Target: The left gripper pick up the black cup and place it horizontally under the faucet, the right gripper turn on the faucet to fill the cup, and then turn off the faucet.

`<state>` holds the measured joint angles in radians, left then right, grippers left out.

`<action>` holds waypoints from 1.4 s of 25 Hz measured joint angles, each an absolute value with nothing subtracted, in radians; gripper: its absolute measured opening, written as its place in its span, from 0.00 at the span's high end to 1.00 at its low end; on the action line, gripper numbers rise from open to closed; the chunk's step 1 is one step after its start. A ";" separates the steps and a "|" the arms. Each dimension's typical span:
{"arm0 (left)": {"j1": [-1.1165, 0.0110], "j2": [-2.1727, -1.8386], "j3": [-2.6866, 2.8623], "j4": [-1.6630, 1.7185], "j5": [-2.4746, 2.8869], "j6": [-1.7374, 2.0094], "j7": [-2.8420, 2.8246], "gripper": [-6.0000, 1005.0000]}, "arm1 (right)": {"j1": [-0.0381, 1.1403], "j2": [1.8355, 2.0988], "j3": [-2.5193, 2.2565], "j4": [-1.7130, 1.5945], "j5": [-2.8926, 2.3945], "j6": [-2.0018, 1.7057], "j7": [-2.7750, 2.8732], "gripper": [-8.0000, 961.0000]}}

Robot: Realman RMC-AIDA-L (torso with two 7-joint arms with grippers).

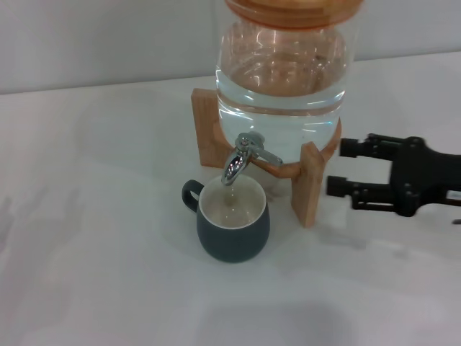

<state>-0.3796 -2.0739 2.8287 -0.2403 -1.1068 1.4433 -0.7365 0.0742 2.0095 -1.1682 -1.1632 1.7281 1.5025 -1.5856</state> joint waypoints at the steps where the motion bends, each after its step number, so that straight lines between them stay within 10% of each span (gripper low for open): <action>1: -0.380 -2.074 2.829 -0.240 -1.107 1.443 -0.737 0.52 | 0.078 2.010 -1.187 -1.171 1.725 1.487 -1.577 0.18; 35: -0.390 -2.075 2.836 -0.232 -1.108 1.410 -0.730 0.52 | 0.147 2.008 -1.405 -1.253 1.689 1.362 -1.490 0.18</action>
<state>-0.3902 -2.0754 2.8363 -0.2315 -1.1076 1.4095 -0.7301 0.1473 2.0080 -1.4051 -1.2527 1.6887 1.3617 -1.4902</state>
